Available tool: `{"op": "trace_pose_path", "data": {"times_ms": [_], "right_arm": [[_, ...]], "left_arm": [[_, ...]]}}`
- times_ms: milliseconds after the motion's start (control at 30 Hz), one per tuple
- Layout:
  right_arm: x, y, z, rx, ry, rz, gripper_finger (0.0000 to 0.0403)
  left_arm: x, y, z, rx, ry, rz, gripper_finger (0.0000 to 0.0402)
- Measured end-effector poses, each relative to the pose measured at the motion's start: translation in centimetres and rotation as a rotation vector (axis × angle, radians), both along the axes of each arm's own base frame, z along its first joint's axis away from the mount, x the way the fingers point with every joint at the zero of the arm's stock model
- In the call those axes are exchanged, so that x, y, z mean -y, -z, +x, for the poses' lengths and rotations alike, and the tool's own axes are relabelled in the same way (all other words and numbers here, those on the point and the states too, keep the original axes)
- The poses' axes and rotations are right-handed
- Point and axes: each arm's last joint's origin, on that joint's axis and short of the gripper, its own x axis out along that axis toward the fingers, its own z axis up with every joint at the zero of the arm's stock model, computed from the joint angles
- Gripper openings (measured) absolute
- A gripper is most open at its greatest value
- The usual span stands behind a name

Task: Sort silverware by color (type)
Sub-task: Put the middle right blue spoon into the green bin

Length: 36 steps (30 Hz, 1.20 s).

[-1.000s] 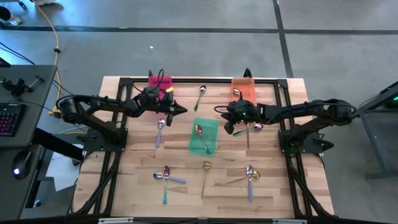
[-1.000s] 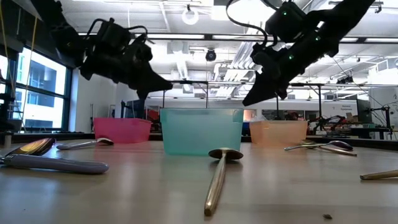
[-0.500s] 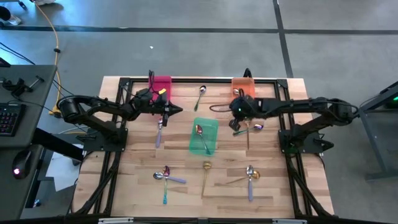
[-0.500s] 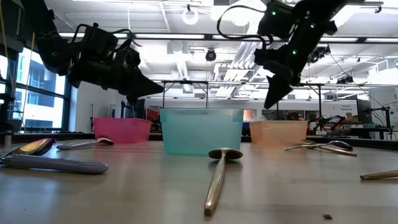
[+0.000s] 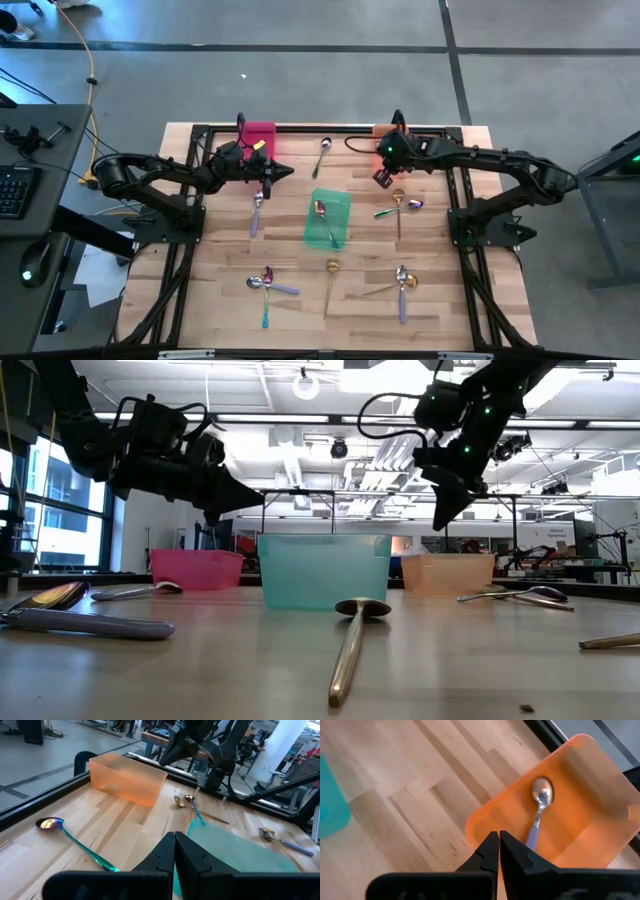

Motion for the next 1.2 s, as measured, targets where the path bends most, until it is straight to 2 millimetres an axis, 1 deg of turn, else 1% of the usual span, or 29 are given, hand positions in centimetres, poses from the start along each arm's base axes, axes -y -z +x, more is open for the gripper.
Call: {"op": "trace_pose_path", "data": {"times_ms": [200, 433, 533, 633, 733, 933, 1067, 1200], "right_arm": [[-0.5, 0.0, 0.3, 0.019, -0.030, 0.038, 0.0000], [-1.2, 0.0, 0.6, 0.048, -0.003, 0.061, 0.0000], [-1.6, 0.0, 0.8, 0.053, -0.017, 0.059, 0.0000], [-1.8, -0.2, 1.0, 0.060, -0.055, 0.042, 0.0000], [-2.1, -0.8, 0.9, 0.089, -0.058, 0.042, 0.0000], [-3.3, -1.8, 0.4, 0.119, -0.086, 0.053, 0.0000], [-4.0, -1.7, 0.4, 0.110, -0.117, 0.084, 0.0001], [-5.1, -1.2, 0.4, 0.077, -0.152, 0.164, 0.0022]], "left_arm": [[0.0, 0.0, 0.0, 0.001, 0.004, -0.009, 0.0000], [0.0, 0.0, 0.0, 0.000, 0.008, -0.004, 0.0000], [0.0, 0.0, 0.0, 0.000, 0.011, -0.004, 0.0000], [0.0, 0.0, 0.0, 0.001, 0.010, -0.009, 0.0000], [0.0, 0.0, 0.0, 0.002, 0.009, -0.011, 0.0000], [-0.1, 0.0, 0.0, -0.003, -0.001, 0.022, 0.0000], [-0.3, 0.0, -0.2, -0.004, -0.019, 0.016, 0.0000], [-0.4, 0.0, -0.2, -0.003, -0.028, 0.001, 0.0000]]}}
